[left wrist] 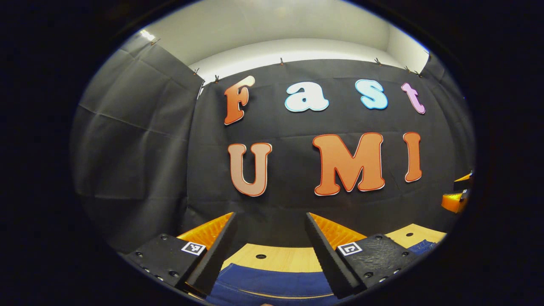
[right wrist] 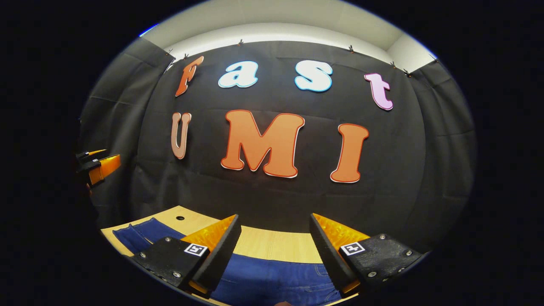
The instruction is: Grasp the waist and the cuffs of the jeans and fold them to make the two legs overlap; first hold the waist and fold one-third of the jeans toward the cuffs, then hold the cuffs and fold the remaining one-third in the same direction to finish folding.
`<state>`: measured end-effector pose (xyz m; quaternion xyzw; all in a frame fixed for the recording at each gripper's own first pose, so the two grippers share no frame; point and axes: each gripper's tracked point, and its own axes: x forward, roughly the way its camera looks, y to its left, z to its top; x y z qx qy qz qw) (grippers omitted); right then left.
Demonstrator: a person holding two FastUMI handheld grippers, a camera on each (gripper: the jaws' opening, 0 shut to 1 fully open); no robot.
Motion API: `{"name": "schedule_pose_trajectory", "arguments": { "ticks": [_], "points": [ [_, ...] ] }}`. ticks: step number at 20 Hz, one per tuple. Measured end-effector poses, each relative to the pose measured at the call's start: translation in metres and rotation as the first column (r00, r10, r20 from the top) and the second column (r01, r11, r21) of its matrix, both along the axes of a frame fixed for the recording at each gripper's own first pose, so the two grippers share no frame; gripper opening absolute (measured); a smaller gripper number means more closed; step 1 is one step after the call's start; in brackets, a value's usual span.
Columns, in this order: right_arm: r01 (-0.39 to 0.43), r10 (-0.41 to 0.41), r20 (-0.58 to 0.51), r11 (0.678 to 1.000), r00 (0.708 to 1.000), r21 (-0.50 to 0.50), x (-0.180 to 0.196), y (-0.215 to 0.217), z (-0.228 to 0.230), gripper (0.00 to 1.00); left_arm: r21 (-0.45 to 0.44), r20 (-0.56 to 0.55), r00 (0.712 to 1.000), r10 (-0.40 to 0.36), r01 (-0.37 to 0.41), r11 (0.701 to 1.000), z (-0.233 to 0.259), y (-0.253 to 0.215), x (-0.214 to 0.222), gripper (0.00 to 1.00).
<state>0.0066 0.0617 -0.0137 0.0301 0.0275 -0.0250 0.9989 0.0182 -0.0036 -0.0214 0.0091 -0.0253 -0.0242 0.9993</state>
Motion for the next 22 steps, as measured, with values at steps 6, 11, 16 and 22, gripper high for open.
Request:
{"name": "schedule_pose_trajectory", "arguments": {
  "ticks": [6,11,16,22],
  "points": [
    [0.093,-0.093,-0.044,0.996,0.995,-0.007,-0.008,-0.008,-0.006,0.98,-0.034,-0.038,0.998,-0.043,0.041,0.999,-0.016,0.018,0.020,0.97],
    [0.174,-0.174,-0.072,0.985,0.982,-0.007,-0.017,-0.027,-0.011,0.98,-0.023,-0.047,0.998,-0.047,0.046,0.999,-0.024,0.028,0.029,0.97],
    [0.208,-0.194,-0.188,0.976,0.963,0.058,-0.024,-0.042,-0.049,0.98,-0.088,-0.194,0.981,-0.027,0.010,0.996,-0.078,0.052,0.036,0.97],
    [0.290,-0.209,-0.368,0.940,0.906,0.180,-0.033,-0.078,-0.113,0.98,-0.188,-0.418,0.908,0.000,-0.087,0.978,-0.147,0.091,0.032,0.97]
  ]
}}
